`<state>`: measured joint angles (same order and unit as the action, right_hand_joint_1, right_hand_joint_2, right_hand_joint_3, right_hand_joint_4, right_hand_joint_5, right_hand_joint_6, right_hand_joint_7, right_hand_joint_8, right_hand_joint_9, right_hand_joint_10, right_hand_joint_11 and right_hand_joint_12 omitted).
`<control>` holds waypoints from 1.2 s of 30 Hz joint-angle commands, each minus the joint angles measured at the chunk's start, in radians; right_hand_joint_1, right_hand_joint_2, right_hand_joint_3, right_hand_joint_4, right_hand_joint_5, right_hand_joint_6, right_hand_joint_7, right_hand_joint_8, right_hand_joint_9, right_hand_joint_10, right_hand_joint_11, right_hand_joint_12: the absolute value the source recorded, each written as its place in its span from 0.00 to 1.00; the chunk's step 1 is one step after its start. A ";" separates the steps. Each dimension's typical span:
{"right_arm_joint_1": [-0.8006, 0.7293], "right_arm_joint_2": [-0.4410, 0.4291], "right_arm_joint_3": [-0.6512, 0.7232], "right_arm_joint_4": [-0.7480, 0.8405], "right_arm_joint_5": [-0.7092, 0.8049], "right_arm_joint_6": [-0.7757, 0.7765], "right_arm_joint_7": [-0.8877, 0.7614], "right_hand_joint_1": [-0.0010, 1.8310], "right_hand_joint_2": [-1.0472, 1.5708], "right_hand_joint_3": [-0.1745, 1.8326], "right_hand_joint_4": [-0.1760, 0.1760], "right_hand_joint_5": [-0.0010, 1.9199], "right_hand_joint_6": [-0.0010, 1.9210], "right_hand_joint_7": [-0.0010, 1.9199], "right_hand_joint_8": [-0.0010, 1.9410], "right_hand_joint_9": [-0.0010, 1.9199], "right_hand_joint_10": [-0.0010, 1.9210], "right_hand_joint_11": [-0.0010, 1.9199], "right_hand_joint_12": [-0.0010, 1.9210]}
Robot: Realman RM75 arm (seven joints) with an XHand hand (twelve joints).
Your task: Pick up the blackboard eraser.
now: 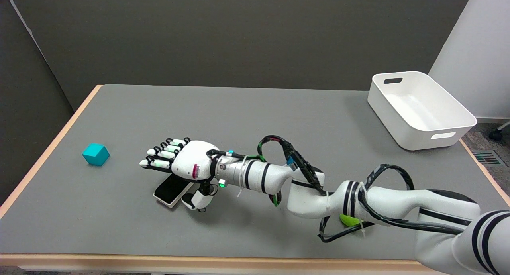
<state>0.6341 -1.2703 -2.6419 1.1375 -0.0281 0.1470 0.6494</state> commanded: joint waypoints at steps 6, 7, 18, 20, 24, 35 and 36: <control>0.022 -0.074 -0.002 -0.123 -0.004 0.013 0.026 0.44 0.64 0.60 0.70 0.00 0.12 0.00 0.07 0.03 0.28 0.01 0.48; 0.022 -0.074 -0.002 -0.130 -0.004 0.015 0.026 0.43 0.64 0.60 0.70 0.00 0.12 0.00 0.08 0.03 0.28 0.01 0.48; 0.031 -0.075 -0.001 -0.180 -0.002 0.015 0.026 0.46 0.65 0.58 0.74 0.04 0.17 0.03 0.11 0.07 0.27 0.00 0.53; 0.031 -0.075 0.001 -0.184 -0.002 0.015 0.026 0.46 0.65 0.58 0.76 0.05 0.18 0.05 0.12 0.08 0.28 0.00 0.54; 0.031 -0.071 0.001 -0.184 -0.002 0.015 0.021 0.46 0.67 0.59 0.79 0.09 0.24 0.11 0.16 0.11 0.32 0.02 0.53; 0.024 -0.056 0.022 -0.163 -0.002 0.000 0.009 0.50 0.72 0.54 0.88 0.19 0.51 0.28 0.36 0.22 0.45 0.10 0.61; 0.024 -0.055 0.026 -0.161 -0.002 0.000 0.004 0.51 0.73 0.51 0.89 0.20 0.54 0.29 0.38 0.23 0.47 0.11 0.63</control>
<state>0.6602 -1.3346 -2.6378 0.9782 -0.0303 0.1591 0.6692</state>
